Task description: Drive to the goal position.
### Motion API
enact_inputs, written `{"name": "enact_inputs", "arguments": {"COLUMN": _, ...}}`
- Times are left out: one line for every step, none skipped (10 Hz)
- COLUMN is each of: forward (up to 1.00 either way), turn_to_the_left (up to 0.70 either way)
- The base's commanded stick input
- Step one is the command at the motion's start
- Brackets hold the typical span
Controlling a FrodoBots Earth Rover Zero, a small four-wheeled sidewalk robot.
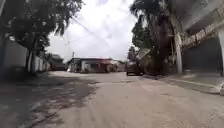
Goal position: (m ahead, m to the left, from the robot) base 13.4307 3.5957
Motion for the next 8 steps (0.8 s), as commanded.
{"name": "enact_inputs", "arguments": {"forward": 0.5, "turn_to_the_left": 0.01}}
{"name": "enact_inputs", "arguments": {"forward": 0.5, "turn_to_the_left": 0.01}}
{"name": "enact_inputs", "arguments": {"forward": 0.5, "turn_to_the_left": 0.01}}
{"name": "enact_inputs", "arguments": {"forward": 0.5, "turn_to_the_left": 0.01}}
{"name": "enact_inputs", "arguments": {"forward": 0.5, "turn_to_the_left": 0.01}}
{"name": "enact_inputs", "arguments": {"forward": 0.5, "turn_to_the_left": 0.01}}
{"name": "enact_inputs", "arguments": {"forward": 0.5, "turn_to_the_left": 0.01}}
{"name": "enact_inputs", "arguments": {"forward": 0.5, "turn_to_the_left": 0.01}}
